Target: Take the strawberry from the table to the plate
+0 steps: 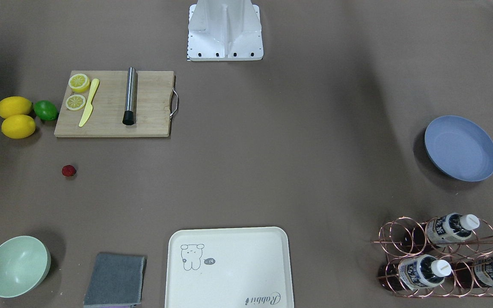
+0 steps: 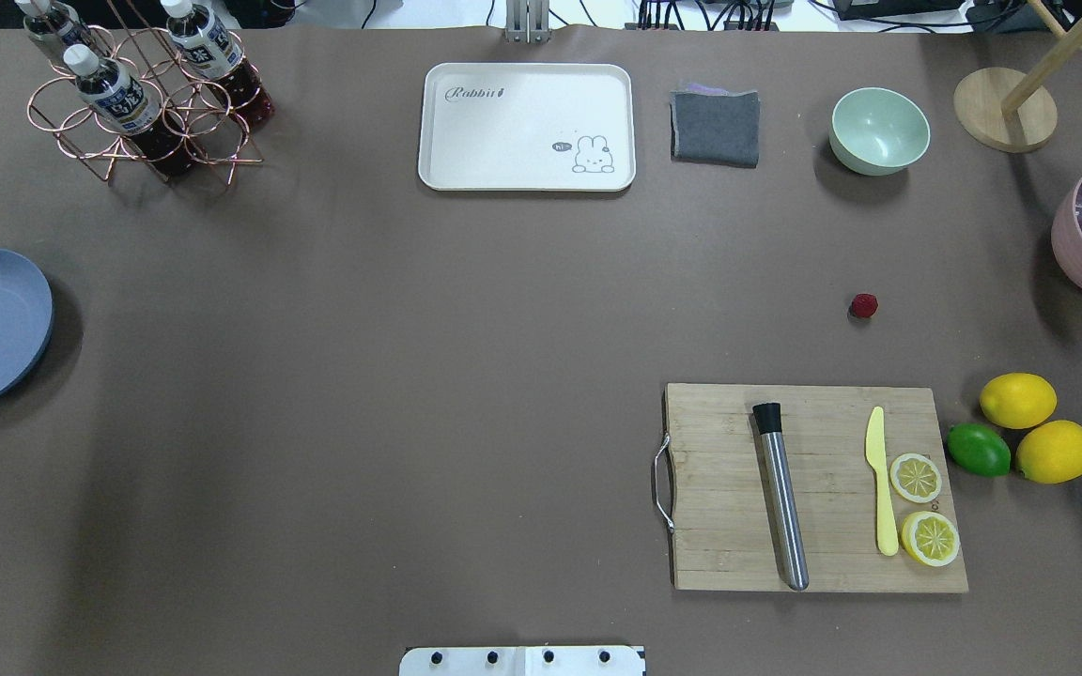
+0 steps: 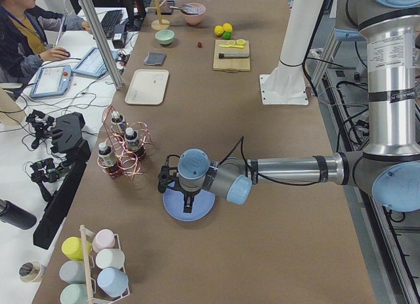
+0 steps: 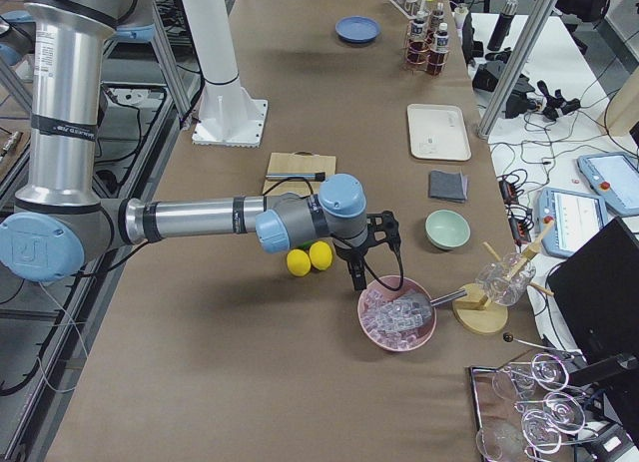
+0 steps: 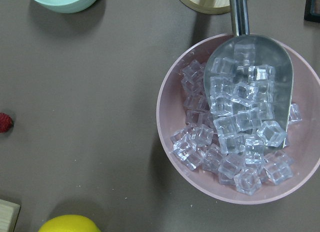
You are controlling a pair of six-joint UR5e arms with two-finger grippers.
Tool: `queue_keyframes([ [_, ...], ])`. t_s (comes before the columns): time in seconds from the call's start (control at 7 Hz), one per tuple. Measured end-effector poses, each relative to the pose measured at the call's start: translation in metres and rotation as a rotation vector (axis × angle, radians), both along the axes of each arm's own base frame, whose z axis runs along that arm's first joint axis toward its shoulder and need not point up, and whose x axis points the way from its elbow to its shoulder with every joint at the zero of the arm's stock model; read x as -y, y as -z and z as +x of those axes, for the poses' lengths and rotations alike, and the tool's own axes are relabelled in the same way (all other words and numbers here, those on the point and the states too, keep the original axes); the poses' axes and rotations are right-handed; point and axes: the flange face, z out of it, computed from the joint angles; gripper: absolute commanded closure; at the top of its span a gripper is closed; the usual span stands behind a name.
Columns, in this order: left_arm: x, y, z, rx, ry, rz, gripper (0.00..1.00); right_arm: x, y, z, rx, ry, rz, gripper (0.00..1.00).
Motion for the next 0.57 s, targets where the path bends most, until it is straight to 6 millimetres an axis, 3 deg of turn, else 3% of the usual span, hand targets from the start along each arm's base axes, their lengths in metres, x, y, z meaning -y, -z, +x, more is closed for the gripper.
queue_keyframes([
  [0.29, -0.003, 0.007, -0.002, -0.009, 0.022, 0.020, 0.02, 0.001, -0.006, 0.000, 0.000, -0.001, -0.010, 0.00],
  [0.57, -0.019, 0.000, -0.004, 0.018, 0.031, 0.069, 0.02, 0.015, -0.004, -0.002, 0.006, -0.024, -0.025, 0.00],
])
